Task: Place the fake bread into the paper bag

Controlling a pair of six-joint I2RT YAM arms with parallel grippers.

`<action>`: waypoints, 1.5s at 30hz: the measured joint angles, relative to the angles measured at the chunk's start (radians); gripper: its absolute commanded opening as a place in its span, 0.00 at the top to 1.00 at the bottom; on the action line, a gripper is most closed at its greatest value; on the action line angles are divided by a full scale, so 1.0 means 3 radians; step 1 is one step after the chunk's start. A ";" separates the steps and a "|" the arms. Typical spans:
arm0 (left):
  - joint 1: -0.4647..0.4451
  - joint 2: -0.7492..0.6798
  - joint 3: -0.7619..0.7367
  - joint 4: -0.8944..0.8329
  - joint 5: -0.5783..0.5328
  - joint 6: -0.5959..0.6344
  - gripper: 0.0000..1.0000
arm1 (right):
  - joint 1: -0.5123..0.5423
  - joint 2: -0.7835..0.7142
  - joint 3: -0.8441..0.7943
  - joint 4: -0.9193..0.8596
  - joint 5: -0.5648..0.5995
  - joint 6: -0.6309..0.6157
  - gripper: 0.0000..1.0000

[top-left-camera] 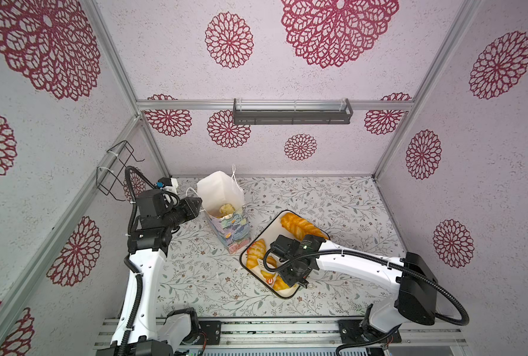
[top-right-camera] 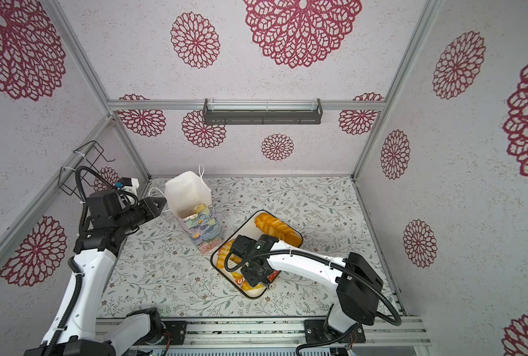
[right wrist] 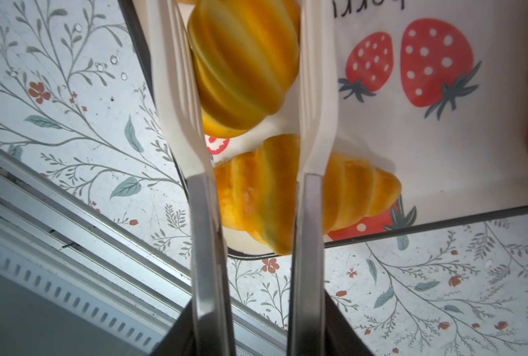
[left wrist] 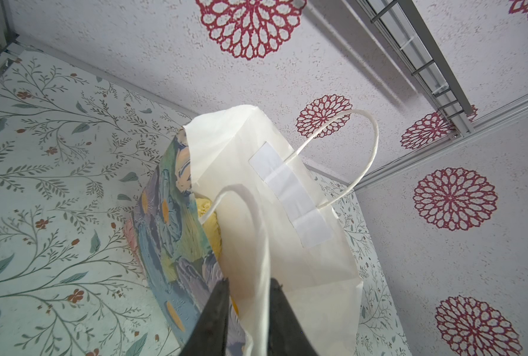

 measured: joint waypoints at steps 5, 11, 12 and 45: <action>-0.0001 0.0000 0.0000 0.0001 -0.0001 0.0000 0.75 | 0.0000 -0.0060 0.0017 -0.0111 0.0132 0.0001 0.57; -0.0001 0.0000 0.0000 0.0001 -0.0001 0.0000 0.75 | -0.0034 -0.0216 0.0103 -0.0257 0.0284 0.0001 0.58; -0.0001 0.0000 0.0000 0.0000 -0.0001 0.0000 0.75 | -0.0046 -0.0238 0.0122 -0.0271 0.0306 0.0003 0.58; -0.0004 0.0006 0.0000 0.0001 -0.0001 0.0000 0.75 | -0.0403 -0.0393 0.1600 -0.0451 0.0692 -0.0257 0.59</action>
